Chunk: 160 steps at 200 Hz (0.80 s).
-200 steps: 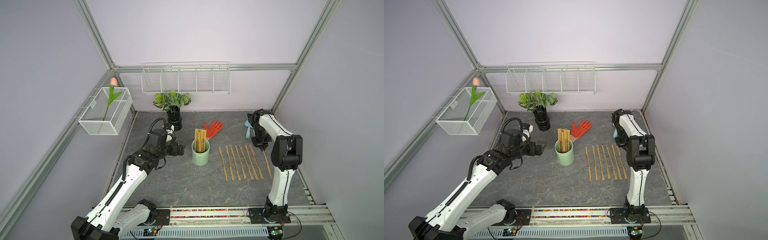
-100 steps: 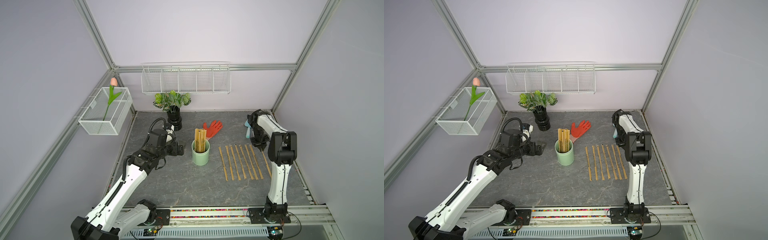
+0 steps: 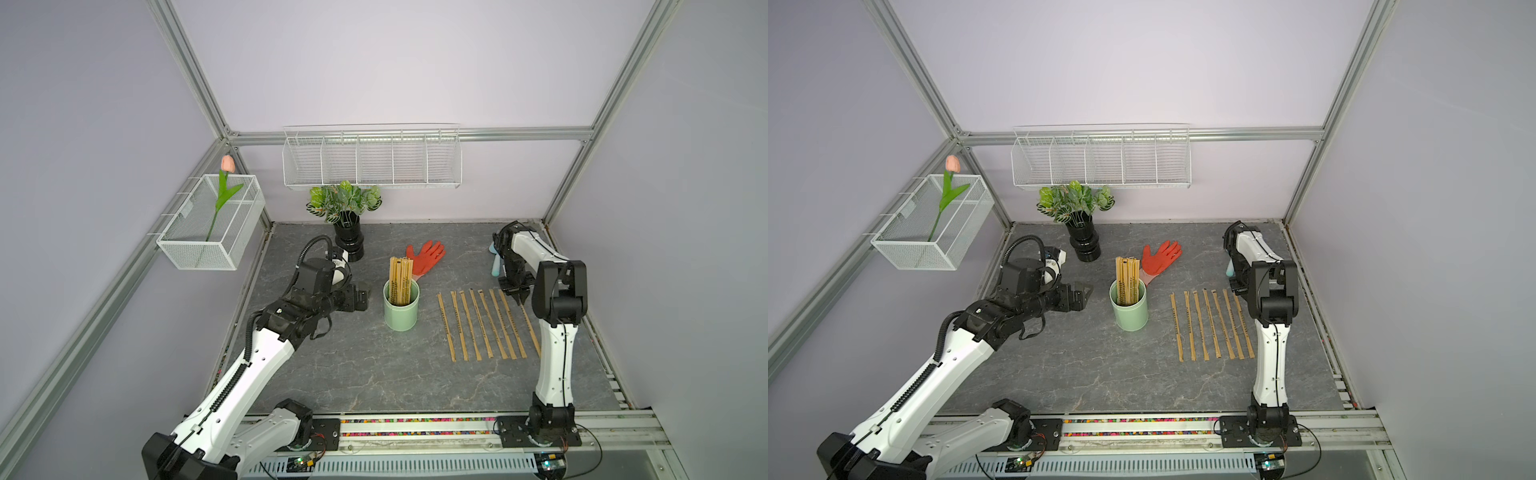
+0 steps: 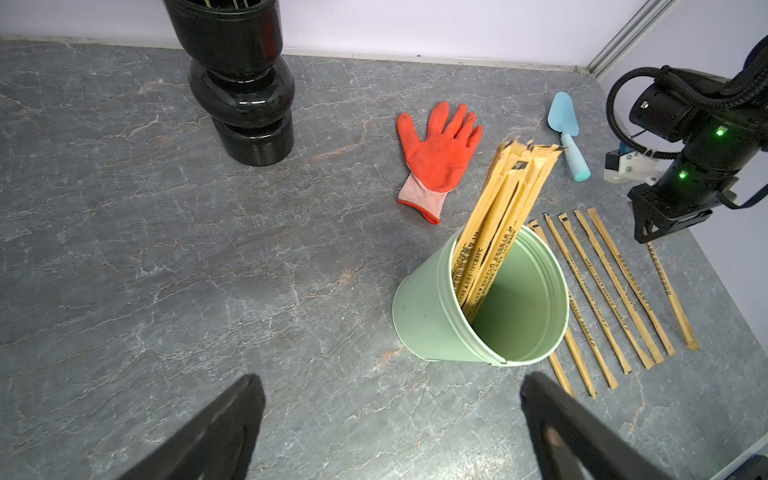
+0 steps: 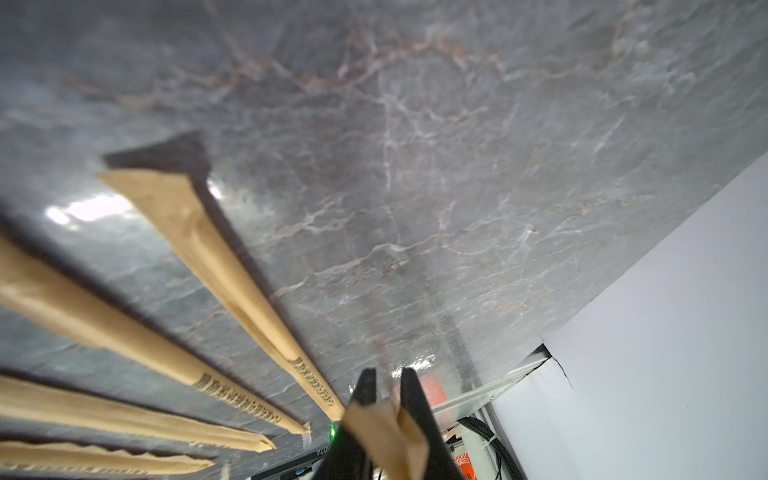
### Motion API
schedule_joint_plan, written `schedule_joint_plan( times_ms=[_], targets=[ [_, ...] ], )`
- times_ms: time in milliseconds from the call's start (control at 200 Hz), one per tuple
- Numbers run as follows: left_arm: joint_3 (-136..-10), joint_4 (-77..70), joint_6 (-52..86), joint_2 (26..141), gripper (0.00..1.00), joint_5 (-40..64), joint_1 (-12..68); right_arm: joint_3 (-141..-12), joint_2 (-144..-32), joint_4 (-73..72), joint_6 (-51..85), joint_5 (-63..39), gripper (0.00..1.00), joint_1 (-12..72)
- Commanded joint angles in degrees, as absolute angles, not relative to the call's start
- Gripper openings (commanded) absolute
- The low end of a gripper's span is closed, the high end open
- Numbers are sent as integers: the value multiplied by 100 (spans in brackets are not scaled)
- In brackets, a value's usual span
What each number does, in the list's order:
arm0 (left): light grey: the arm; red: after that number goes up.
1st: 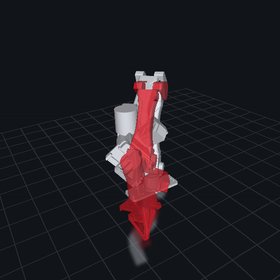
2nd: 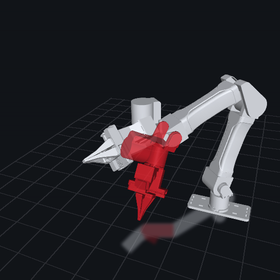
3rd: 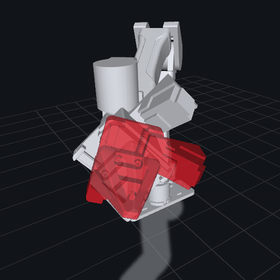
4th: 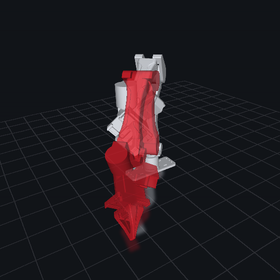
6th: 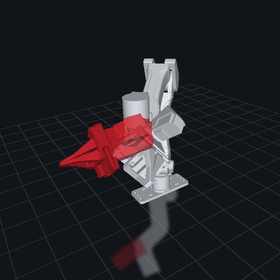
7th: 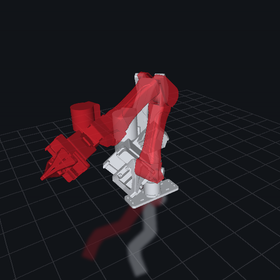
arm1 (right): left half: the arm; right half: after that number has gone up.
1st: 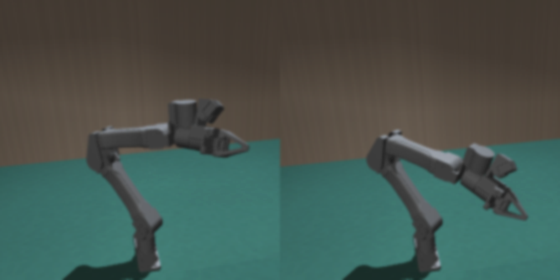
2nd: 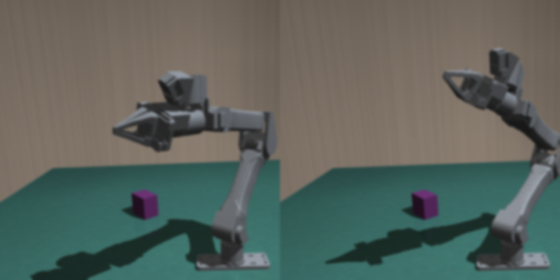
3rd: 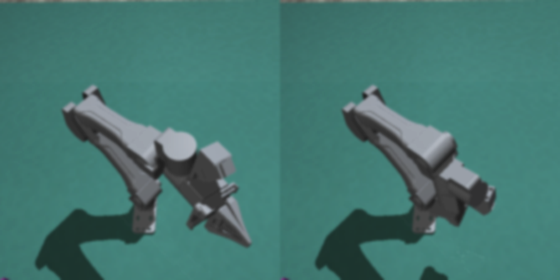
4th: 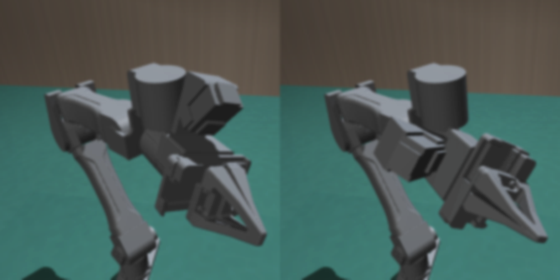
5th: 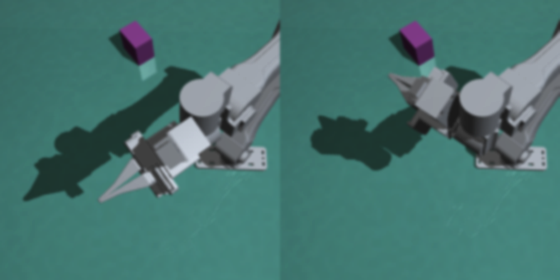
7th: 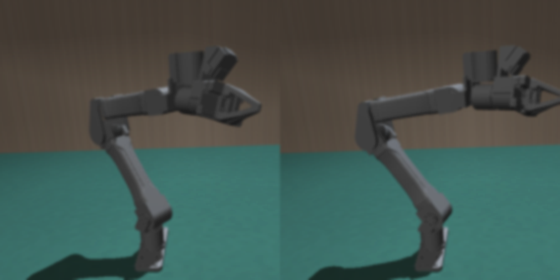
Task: Take the straws out of the storage container
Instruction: Place the straw at the center of the board.
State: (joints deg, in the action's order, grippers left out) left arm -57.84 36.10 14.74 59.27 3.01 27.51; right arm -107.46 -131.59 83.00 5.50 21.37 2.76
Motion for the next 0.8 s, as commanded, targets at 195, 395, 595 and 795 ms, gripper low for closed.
schedule_joint_plan(
  times_ms=[195, 395, 595, 795],
  targets=[
    [-5875, 3683, 1432, 5960, 100, 281, 2777, -10828, -13374, 8230, 466, 1957, 16, 243],
    [-5865, 3683, 1435, 5968, 100, 270, 2777, -10775, -13420, 8147, 483, 1900, 18, 250],
    [-5871, 3684, 1433, 5970, 100, 277, 2777, -10801, -13438, 8133, 470, 1898, 19, 250],
    [-5871, 3683, 1437, 5977, 100, 280, 2777, -10806, -13443, 8145, 470, 1898, 21, 246]
  ],
)
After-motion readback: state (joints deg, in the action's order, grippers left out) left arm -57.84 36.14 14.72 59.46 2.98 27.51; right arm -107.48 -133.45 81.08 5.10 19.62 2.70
